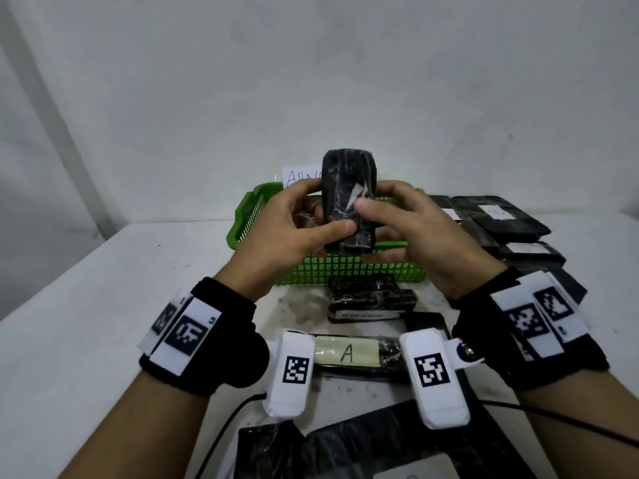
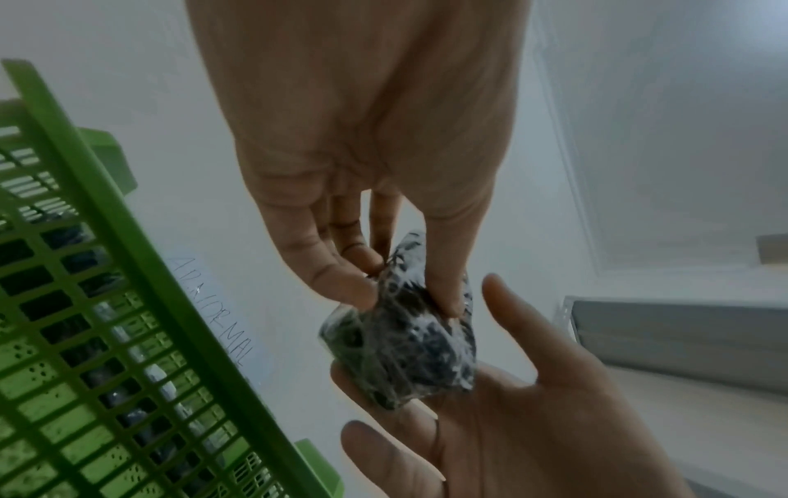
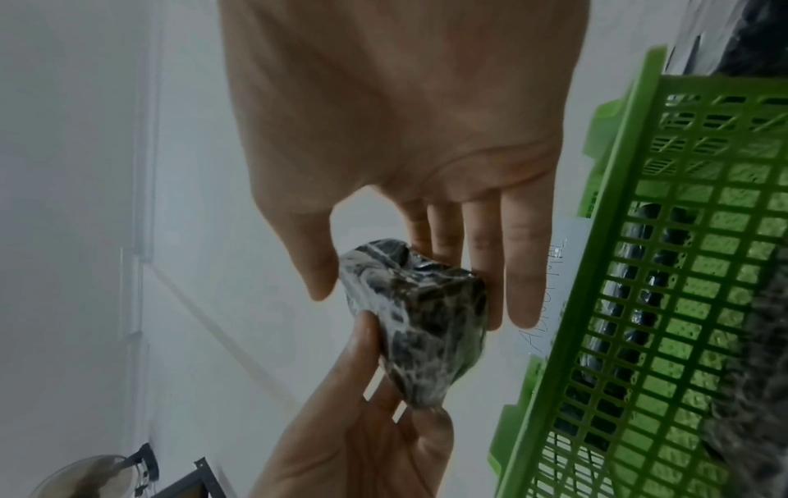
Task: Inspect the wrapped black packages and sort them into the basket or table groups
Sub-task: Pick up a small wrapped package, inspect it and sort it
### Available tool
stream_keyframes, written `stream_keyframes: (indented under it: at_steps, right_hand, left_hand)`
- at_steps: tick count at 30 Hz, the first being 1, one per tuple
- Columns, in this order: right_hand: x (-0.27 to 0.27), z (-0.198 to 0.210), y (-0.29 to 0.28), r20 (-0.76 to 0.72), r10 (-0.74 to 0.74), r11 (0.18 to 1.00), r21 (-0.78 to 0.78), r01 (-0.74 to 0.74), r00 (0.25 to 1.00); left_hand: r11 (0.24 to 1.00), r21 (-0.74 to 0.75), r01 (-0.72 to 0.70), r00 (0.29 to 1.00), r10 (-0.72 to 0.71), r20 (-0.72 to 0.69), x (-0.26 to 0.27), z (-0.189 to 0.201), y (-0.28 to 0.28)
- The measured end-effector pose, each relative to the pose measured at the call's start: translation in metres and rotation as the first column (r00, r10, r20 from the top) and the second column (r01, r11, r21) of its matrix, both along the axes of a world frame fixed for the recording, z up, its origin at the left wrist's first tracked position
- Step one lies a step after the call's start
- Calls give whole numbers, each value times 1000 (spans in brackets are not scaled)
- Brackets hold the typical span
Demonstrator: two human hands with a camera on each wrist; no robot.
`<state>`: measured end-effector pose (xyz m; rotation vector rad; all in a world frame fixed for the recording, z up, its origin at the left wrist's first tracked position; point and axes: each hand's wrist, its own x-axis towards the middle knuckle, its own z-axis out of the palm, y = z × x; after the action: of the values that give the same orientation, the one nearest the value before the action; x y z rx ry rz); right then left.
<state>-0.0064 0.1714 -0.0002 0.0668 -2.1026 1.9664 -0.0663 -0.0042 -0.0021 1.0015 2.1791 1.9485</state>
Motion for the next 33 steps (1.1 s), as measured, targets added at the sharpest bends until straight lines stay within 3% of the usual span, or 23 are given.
stream_keyframes:
  at_steps: [7, 10, 13, 17, 22, 28, 33]
  right_hand:
    - [-9, -4, 7, -135, -222, 974, 19, 227, 966]
    - [-8, -3, 9, -128, -157, 988, -10, 157, 979]
    - [-8, -3, 6, -52, -88, 993, -80, 84, 995]
    - [-9, -5, 8, -78, -194, 980, 19, 196, 978]
    - [-4, -1, 8, 10, 17, 987, -160, -15, 1000]
    - [-11, -9, 8, -119, -201, 977, -92, 191, 972]
    - [-11, -8, 8, -75, -93, 993, -79, 87, 993]
  left_hand:
    - [999, -8, 46, 999, -46, -23, -3, -1, -1]
    - [997, 47, 53, 998, -55, 37, -6, -3, 0]
    - [998, 39, 54, 999, -54, -5, -5, -6, 3]
    - [993, 115, 20, 1000, -19, -11, -6, -8, 3]
    - [987, 150, 64, 994, -51, -93, -1, -5, 6]
    - [990, 113, 83, 993, -73, -91, 2, -3, 4]
    - [995, 65, 78, 996, -80, 26, -2, -10, 8]
